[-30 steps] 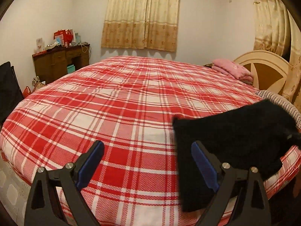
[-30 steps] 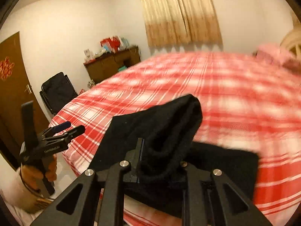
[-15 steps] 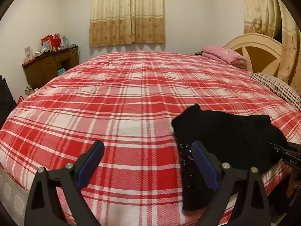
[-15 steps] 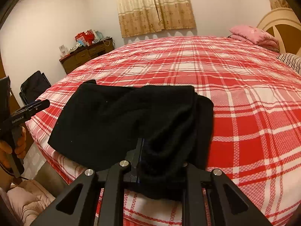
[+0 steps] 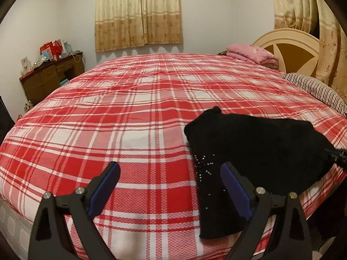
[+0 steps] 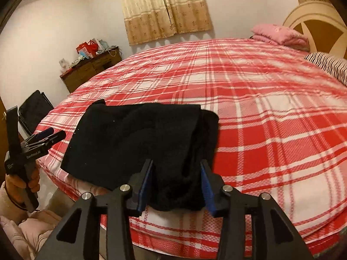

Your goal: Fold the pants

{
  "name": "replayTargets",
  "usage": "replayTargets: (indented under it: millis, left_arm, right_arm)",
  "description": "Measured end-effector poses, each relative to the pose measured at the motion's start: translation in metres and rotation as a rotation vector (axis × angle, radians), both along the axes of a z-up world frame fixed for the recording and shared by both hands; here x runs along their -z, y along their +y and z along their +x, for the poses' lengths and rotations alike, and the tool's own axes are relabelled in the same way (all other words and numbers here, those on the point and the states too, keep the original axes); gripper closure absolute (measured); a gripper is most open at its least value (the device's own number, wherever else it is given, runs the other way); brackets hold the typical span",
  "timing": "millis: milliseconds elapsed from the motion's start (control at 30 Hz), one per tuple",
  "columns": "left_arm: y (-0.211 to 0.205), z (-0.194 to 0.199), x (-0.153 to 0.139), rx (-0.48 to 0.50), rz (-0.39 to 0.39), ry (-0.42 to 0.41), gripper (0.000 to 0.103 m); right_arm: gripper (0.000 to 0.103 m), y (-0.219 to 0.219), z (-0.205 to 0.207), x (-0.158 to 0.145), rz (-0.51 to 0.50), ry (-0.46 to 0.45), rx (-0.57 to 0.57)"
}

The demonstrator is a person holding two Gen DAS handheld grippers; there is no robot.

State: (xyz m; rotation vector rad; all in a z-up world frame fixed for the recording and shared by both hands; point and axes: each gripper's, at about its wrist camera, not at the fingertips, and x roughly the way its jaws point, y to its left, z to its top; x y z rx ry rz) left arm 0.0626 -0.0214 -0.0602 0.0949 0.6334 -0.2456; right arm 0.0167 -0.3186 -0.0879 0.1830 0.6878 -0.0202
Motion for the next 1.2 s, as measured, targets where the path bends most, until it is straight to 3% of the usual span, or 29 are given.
replayTargets:
  millis: [200, 267, 300, 400, 567, 667, 733, 767, 867, 933, 1033, 1200]
  left_arm:
    - [-0.004, 0.000, -0.004, -0.008, 0.015, -0.021, 0.007]
    - [-0.007, 0.002, -0.003, -0.011, 0.007, -0.010, 0.007]
    - [-0.011, 0.002, -0.001, -0.008, 0.008, -0.003, 0.007]
    - [-0.020, 0.001, 0.007, -0.024, 0.040, 0.012, 0.007]
    - [-0.029, 0.002, 0.038, -0.053, 0.068, 0.120, 0.007]
    - [-0.023, 0.006, 0.052, -0.068, 0.027, 0.161, 0.005]
    - [-0.018, 0.007, 0.053, -0.081, 0.006, 0.169, 0.000]
    - [-0.016, 0.009, 0.055, -0.091, 0.006, 0.177, 0.000]
    - [-0.012, 0.008, 0.056, -0.088, -0.023, 0.183, 0.000]
    - [-0.014, 0.006, 0.054, -0.080, -0.016, 0.176, 0.000]
    - [-0.013, -0.001, 0.044, -0.083, 0.013, 0.128, 0.000]
    - [-0.022, -0.015, 0.011, -0.068, 0.076, -0.036, 0.000]
  right_arm:
    - [0.059, 0.015, -0.004, -0.035, -0.122, -0.150, 0.016]
    - [0.063, 0.025, 0.008, -0.041, -0.095, -0.154, -0.050]
    - [0.077, 0.038, 0.020, -0.042, -0.059, -0.146, -0.117]
    - [0.080, 0.074, 0.052, -0.041, -0.052, -0.142, -0.247]
    - [0.080, 0.126, 0.126, -0.025, 0.098, -0.066, -0.397]
    - [0.080, 0.156, 0.166, -0.004, 0.017, 0.009, -0.432]
    - [0.080, 0.171, 0.190, 0.022, -0.039, 0.117, -0.417]
    - [0.079, 0.174, 0.194, 0.028, -0.031, 0.094, -0.420]
    - [0.079, 0.174, 0.192, 0.027, -0.021, 0.066, -0.415]
    - [0.079, 0.161, 0.185, 0.016, 0.071, 0.056, -0.396]
    - [0.079, 0.122, 0.142, -0.022, 0.210, -0.088, -0.365]
    - [0.079, 0.064, 0.065, -0.042, 0.124, -0.105, -0.295]
